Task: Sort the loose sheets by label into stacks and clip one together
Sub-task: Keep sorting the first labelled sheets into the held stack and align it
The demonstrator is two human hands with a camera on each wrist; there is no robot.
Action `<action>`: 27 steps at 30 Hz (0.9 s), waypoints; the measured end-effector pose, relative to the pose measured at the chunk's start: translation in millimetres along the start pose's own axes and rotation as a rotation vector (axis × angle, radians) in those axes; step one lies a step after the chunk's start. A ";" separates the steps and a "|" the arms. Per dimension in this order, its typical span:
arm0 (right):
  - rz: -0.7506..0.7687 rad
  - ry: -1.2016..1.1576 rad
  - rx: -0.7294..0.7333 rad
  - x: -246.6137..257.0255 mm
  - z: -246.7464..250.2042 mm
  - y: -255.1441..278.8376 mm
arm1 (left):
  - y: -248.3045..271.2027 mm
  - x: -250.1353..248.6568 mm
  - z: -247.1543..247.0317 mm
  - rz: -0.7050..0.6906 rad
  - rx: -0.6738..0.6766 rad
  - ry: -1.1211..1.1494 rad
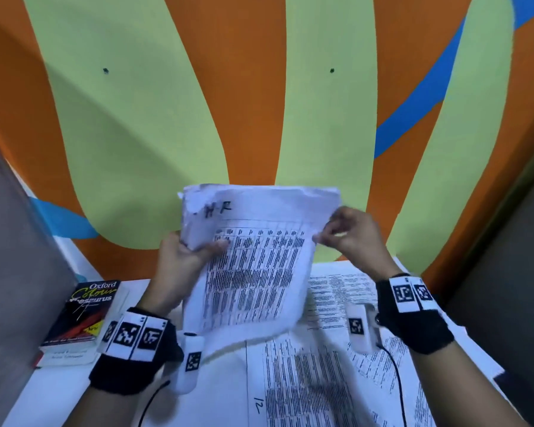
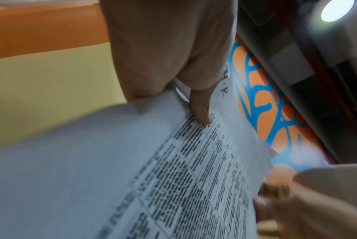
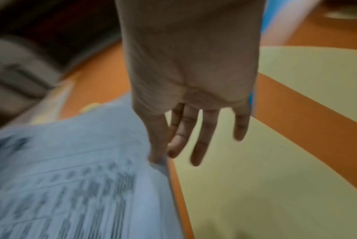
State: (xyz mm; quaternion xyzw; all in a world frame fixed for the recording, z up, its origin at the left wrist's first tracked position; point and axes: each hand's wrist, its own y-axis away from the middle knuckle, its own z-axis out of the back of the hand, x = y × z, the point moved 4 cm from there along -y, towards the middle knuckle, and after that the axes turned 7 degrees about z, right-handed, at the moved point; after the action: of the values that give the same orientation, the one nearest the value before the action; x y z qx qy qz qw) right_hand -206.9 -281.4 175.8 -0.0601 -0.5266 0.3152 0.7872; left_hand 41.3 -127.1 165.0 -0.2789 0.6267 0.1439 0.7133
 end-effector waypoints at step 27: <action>-0.089 -0.492 -0.181 -43.8 7.9 56.2 | -15.2 58.1 75.8 0.123 0.081 0.260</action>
State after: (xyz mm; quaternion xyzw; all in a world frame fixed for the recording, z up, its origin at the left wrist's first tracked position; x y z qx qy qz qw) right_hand -248.8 -263.2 120.7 -0.0285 -0.7305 0.2369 0.6399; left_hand 121.4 -103.8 116.2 -0.2274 0.7349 0.1247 0.6267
